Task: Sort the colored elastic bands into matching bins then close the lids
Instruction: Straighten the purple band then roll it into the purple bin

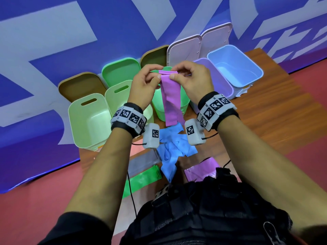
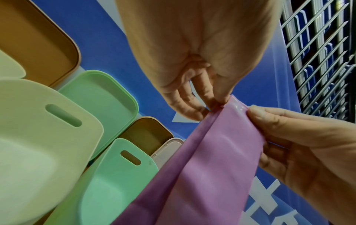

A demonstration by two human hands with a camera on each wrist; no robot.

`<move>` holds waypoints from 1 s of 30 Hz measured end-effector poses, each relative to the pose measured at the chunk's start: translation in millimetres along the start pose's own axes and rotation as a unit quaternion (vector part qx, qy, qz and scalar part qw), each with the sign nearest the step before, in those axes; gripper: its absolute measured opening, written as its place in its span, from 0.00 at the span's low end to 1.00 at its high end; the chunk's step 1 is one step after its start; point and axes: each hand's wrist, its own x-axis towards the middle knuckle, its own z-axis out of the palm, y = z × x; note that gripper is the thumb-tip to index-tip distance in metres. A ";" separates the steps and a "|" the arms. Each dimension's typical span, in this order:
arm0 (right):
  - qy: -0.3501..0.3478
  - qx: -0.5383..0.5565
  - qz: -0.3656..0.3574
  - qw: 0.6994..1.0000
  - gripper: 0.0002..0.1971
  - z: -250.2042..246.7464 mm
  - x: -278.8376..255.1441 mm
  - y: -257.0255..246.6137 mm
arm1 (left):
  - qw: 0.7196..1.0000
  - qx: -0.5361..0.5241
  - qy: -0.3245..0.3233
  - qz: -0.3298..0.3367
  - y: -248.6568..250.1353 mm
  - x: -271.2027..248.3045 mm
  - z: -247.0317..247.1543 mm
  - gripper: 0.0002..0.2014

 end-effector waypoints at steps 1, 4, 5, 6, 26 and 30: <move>-0.002 0.001 -0.001 1.000 0.04 1.4 0.5 -0.4 | 1.000 -0.008 0.005 -0.005 0.2 0.6 -1.1 0.10; -0.006 -0.006 -0.007 1.000 0.03 4.8 1.7 -1.8 | 0.999 -0.035 0.012 -0.012 2.0 -0.9 -3.1 0.09; -0.005 -0.006 -0.009 1.000 0.03 5.9 2.1 -2.2 | 0.999 -0.040 0.011 -0.014 2.4 -1.1 -3.2 0.08; -0.002 -0.004 -0.009 1.000 0.03 6.8 2.4 -2.4 | 0.999 -0.044 0.009 -0.018 2.9 -1.2 -3.3 0.08; 0.002 -0.010 -0.008 1.000 0.04 15.6 9.0 -2.8 | 0.999 -0.040 0.014 -0.014 0.0 7.4 -9.8 0.08; -0.002 -0.007 0.001 1.000 0.01 14.8 9.5 -2.7 | 0.999 -0.043 0.017 -0.025 -0.5 8.9 -11.4 0.10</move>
